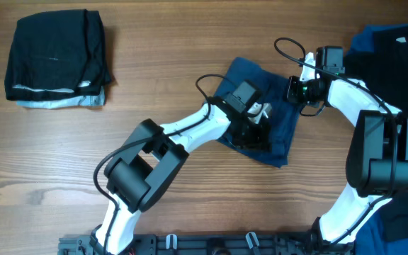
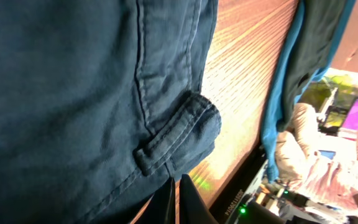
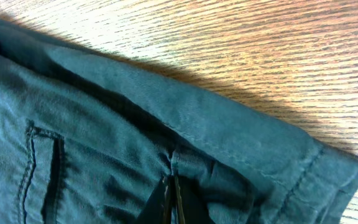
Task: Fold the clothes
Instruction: 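Smooth the folded shorts' edge with the left gripper, right arm withdrawing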
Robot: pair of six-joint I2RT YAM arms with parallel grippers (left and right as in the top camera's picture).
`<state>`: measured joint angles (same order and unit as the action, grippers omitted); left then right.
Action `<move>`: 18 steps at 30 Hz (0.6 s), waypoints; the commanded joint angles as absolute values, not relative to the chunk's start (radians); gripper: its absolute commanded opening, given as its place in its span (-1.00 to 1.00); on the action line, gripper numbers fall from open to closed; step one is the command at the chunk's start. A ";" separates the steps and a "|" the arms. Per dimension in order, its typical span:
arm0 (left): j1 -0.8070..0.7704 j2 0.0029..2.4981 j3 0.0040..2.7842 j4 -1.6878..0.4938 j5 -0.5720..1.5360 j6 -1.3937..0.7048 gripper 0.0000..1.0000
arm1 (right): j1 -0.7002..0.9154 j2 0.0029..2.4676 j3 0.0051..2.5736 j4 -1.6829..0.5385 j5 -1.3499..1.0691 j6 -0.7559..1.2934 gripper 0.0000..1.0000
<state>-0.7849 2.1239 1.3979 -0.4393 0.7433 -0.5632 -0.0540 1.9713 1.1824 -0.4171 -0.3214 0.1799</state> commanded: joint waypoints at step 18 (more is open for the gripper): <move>-0.775 1.979 1.407 -0.451 0.639 -0.559 -0.81 | -0.045 2.005 1.164 -0.420 -0.338 0.190 -0.91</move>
